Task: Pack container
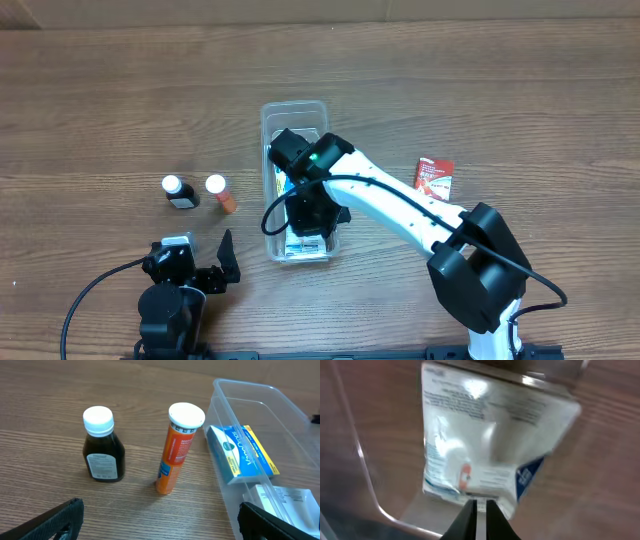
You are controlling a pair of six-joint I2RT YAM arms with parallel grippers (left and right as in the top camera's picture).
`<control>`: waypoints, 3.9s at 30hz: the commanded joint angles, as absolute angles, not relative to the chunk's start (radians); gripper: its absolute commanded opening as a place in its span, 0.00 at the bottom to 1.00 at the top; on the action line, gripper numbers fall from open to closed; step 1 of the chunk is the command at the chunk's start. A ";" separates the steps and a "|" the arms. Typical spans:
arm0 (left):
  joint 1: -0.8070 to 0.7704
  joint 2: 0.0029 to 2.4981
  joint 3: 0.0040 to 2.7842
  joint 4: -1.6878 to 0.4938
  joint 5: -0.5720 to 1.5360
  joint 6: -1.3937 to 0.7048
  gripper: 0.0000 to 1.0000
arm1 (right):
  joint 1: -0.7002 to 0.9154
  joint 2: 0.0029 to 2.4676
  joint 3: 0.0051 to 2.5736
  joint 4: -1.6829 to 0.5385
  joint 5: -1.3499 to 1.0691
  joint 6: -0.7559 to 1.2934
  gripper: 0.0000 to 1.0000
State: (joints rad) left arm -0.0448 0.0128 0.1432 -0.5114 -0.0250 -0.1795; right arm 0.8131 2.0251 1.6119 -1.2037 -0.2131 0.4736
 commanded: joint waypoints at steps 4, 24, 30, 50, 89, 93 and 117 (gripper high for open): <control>-0.040 0.004 0.141 -0.512 -0.014 -0.160 1.00 | 0.816 2.029 1.515 -1.094 -0.249 0.463 0.09; -0.040 0.004 0.141 -0.512 -0.014 -0.160 1.00 | 0.743 2.087 1.620 -0.946 -0.321 0.353 0.04; -0.040 0.004 0.141 -0.512 -0.014 -0.160 1.00 | 0.722 2.086 1.831 -1.206 -0.279 0.283 0.04; -0.040 0.004 0.141 -0.512 -0.014 -0.160 1.00 | 0.915 2.088 1.622 -1.290 -0.316 0.139 0.04; -0.040 0.004 0.141 -0.512 -0.014 -0.160 1.00 | 0.719 2.185 1.691 -1.030 -0.262 0.122 0.04; -0.039 0.004 0.141 -0.512 -0.014 -0.160 1.00 | 0.719 2.185 1.763 -1.126 -0.262 0.122 0.04; -0.040 0.004 0.141 -0.512 -0.014 -0.160 1.00 | 0.865 2.173 1.760 -1.402 -0.376 0.052 0.04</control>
State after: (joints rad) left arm -0.0448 0.0128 0.1432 -0.5114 -0.0250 -0.1791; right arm 0.8375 2.1841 1.8072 -1.4258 -0.3523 0.0628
